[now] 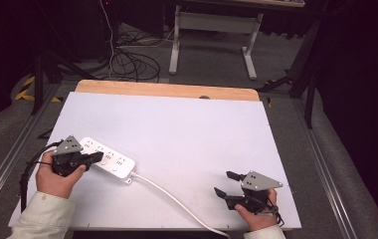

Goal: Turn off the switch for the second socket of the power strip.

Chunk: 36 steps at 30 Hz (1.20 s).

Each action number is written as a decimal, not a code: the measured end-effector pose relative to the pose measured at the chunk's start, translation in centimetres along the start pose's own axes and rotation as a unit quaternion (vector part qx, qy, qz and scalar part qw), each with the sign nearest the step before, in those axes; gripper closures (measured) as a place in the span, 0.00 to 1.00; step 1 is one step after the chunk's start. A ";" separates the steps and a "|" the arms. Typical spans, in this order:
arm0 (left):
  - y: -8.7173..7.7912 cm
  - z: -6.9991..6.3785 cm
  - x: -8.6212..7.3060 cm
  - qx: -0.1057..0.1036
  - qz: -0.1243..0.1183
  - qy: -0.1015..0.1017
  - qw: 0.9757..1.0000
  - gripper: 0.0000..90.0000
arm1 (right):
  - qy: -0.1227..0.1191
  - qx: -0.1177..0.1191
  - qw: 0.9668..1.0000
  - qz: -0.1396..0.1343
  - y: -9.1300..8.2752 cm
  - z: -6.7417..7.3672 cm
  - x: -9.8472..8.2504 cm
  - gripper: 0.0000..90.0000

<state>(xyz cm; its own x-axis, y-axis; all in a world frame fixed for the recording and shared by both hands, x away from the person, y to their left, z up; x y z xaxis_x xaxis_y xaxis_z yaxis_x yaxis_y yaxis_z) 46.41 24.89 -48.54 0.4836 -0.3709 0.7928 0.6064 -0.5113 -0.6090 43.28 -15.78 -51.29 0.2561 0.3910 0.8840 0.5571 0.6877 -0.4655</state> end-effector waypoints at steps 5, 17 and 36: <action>-0.3 -0.1 0.1 0.005 -0.004 0.000 1.000 0.96 | 0.000 -0.001 1.000 -0.001 -0.1 -0.1 0.0 0.35; -1.3 -0.8 0.8 -0.004 -0.025 -0.007 1.000 0.78 | -0.001 -0.001 1.000 0.001 -0.1 -0.1 -0.1 0.35; -4.5 -3.7 0.9 -0.023 -0.115 0.012 0.993 0.23 | 0.000 0.003 1.000 -0.004 -0.1 0.0 0.0 0.35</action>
<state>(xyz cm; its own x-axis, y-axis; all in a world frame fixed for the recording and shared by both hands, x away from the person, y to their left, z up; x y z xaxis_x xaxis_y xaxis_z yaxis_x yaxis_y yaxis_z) 41.81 24.02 -45.05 0.3192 -0.2588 0.9117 0.6697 -0.6191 -0.4102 43.19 -15.84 -51.19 0.2513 0.3848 0.8882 0.5549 0.6945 -0.4579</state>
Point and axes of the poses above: each handheld gripper's, and its own axes: y roughly forward along the jaws, x roughly out of its top, z roughly to its left, the point moved 9 cm from there along y, roughly forward along the jaws, and after that the axes turned 1 degree about -z, right-handed, at the moved point
